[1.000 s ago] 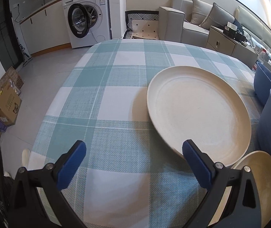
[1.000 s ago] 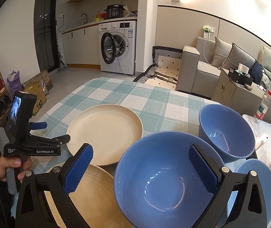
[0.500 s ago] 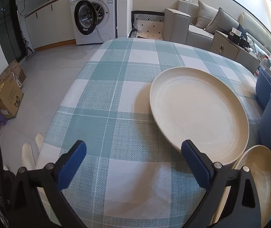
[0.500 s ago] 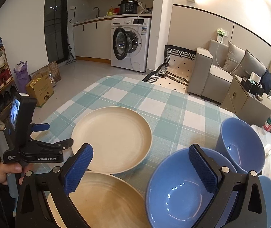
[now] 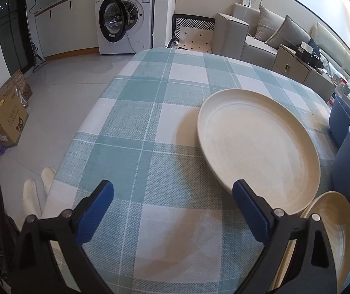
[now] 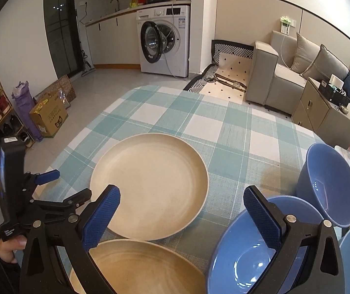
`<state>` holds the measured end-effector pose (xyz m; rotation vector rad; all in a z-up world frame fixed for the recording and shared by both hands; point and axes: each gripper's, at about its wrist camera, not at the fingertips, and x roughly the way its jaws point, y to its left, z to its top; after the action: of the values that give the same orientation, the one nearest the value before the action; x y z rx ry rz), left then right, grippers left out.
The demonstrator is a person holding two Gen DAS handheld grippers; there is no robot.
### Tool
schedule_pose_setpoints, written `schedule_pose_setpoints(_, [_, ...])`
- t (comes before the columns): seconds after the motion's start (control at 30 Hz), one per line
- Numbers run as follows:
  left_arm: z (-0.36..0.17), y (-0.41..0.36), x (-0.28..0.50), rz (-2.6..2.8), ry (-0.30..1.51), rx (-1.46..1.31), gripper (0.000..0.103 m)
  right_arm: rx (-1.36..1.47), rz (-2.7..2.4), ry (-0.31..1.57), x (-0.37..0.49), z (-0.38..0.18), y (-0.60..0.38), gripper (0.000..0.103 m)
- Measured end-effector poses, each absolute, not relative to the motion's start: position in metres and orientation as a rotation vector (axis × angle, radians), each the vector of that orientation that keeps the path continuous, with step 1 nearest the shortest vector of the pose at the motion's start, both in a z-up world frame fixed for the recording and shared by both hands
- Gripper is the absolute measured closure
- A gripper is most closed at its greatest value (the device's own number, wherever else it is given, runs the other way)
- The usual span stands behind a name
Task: Organize plates and bowls
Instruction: 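Move both grippers toward the single cream plate lying beside the bowls, then close the left gripper on the cream plate rim while the right gripper grips it too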
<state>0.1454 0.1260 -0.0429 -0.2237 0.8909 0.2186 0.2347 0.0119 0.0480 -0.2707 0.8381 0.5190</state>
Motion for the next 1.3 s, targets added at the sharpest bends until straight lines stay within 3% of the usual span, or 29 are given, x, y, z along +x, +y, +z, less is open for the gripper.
schedule_pose_setpoints(0.17, [-0.044,0.121,0.148,0.2,0.892,-0.225,0.007,-0.296,0.489,0.864,0.247,0.037,0.022,0.001])
schedule_pose_setpoints(0.27, [-0.046,0.119,0.15,0.189,0.894,-0.234,0.013,-0.303,0.487,0.875,0.253,0.033,0.025,0.001])
schedule_pose_setpoints(1.0, [-0.055,0.147,0.145,0.264,0.919,-0.237,0.013,-0.333,0.52,0.937,0.258,0.013,0.043,0.002])
schedule_pose_setpoints(1.3, [-0.057,0.157,0.144,0.281,0.928,-0.243,0.013,-0.334,0.537,0.993,0.266,-0.003,0.057,0.03])
